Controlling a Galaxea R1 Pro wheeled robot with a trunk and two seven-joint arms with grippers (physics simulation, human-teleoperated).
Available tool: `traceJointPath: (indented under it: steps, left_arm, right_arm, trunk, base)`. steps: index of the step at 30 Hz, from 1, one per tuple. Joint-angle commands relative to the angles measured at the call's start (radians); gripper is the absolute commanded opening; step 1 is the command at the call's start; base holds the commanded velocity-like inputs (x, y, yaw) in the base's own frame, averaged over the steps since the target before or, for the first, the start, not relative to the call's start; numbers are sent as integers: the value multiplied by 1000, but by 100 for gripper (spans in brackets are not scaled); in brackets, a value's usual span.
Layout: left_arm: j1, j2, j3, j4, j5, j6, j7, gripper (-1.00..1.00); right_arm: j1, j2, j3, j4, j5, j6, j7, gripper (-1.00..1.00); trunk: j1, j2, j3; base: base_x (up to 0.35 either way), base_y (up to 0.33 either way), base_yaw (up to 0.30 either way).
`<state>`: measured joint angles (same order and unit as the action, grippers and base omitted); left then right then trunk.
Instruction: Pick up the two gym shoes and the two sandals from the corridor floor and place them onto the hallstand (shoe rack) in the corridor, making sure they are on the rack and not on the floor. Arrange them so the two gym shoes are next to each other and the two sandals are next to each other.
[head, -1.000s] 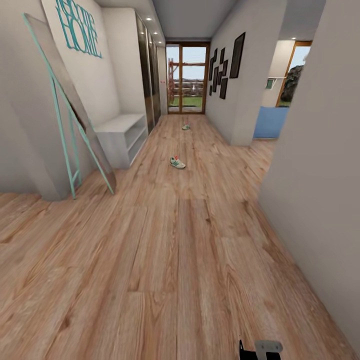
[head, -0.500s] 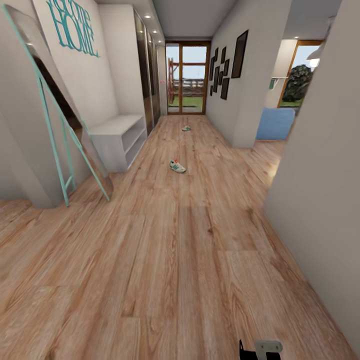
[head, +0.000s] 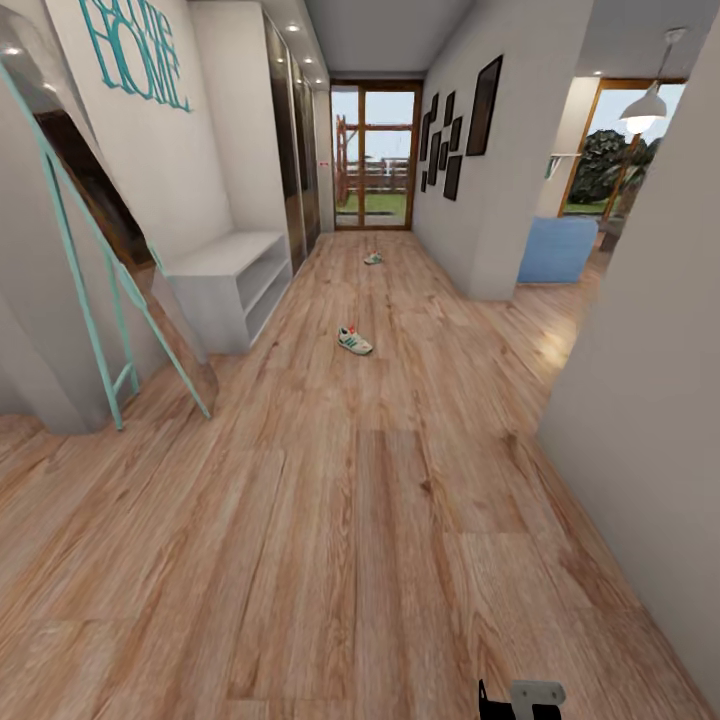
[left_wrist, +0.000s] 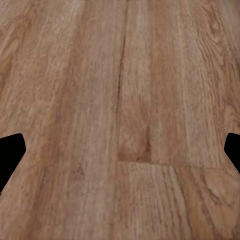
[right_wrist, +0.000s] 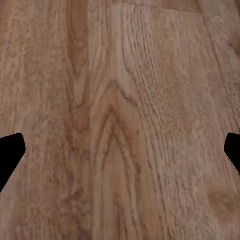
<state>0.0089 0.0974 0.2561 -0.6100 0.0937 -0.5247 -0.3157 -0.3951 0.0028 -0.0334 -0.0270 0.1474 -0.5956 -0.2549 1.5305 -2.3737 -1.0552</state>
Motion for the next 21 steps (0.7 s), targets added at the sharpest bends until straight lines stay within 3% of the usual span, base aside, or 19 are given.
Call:
traceJointPath:
  steps: [1,21]
  left_arm:
    - [0,0,2,-1,10,2,-10,100]
    - [0,-2,2,-1,10,2,-11,100]
  right_arm:
    - [-1,0,-3,1,11,-1,-7,100]
    - [-1,0,-3,1,11,-1,-7,100]
  trunk:
    - [1,0,-1]
    - [1,0,-1]
  base:
    - [338,0,0]
    - [338,0,0]
